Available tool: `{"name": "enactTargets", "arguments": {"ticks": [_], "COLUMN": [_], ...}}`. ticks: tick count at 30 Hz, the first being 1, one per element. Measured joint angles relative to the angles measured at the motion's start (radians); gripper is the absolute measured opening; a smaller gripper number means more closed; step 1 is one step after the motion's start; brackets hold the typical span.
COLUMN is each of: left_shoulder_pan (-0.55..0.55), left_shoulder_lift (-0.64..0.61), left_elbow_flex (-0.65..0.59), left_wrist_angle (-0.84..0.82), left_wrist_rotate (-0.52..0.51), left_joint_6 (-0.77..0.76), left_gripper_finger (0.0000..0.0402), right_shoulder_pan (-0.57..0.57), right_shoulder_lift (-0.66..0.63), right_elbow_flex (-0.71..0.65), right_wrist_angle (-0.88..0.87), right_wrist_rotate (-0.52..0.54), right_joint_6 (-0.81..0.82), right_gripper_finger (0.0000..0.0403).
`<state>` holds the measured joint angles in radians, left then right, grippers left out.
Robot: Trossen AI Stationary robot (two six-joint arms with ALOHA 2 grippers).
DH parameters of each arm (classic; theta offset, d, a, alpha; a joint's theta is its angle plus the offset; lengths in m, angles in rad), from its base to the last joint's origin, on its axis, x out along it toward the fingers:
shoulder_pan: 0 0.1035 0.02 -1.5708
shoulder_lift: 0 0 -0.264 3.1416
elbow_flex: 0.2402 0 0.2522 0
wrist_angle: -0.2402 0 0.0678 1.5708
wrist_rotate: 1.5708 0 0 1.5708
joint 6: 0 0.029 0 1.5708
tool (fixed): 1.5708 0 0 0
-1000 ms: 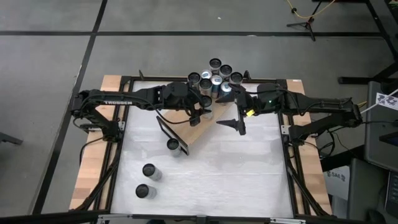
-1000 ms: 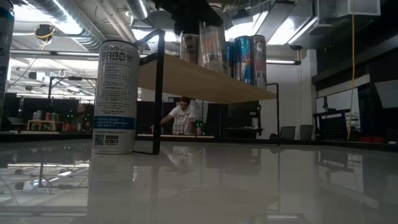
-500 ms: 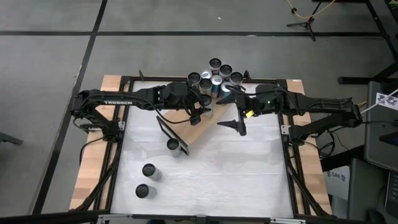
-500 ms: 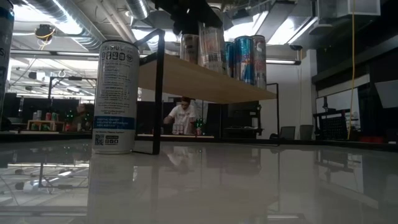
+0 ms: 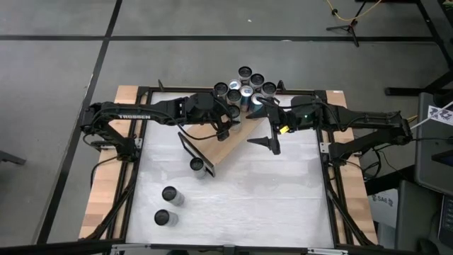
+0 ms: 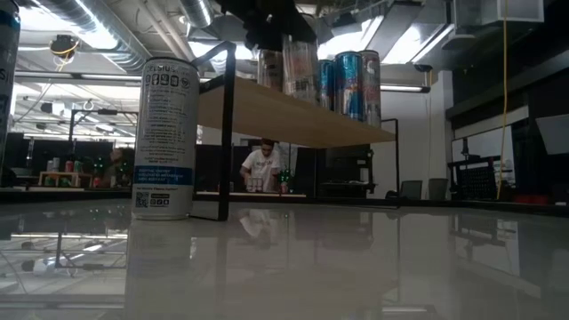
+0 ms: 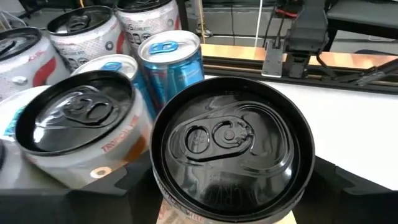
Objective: Place canned beverage on shelf
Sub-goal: Put the white-yellow soda can on the shelf aligned with the other white-yellow soda cans
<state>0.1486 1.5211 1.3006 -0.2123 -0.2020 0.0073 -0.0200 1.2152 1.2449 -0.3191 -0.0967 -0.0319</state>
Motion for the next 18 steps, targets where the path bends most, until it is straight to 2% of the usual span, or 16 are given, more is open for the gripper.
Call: {"name": "enactTargets", "arguments": {"ticks": [8, 18], "left_shoulder_pan": [0.000, 0.000], "left_shoulder_lift": [-0.004, -0.006], "left_elbow_flex": [0.004, 0.003], "left_wrist_angle": [0.011, 0.003], "left_wrist_rotate": [0.001, 0.001], "left_joint_6": [-0.005, -0.004], "left_gripper_finger": [0.0317, 0.0328], "right_shoulder_pan": [0.000, 0.000], "right_shoulder_lift": [0.000, 0.000], "right_elbow_flex": [0.000, 0.000], "right_wrist_angle": [0.000, -0.019], "right_wrist_rotate": [0.000, 0.000], "right_joint_6": [0.000, 0.000], "right_gripper_finger": [0.0388, 0.0388]}}
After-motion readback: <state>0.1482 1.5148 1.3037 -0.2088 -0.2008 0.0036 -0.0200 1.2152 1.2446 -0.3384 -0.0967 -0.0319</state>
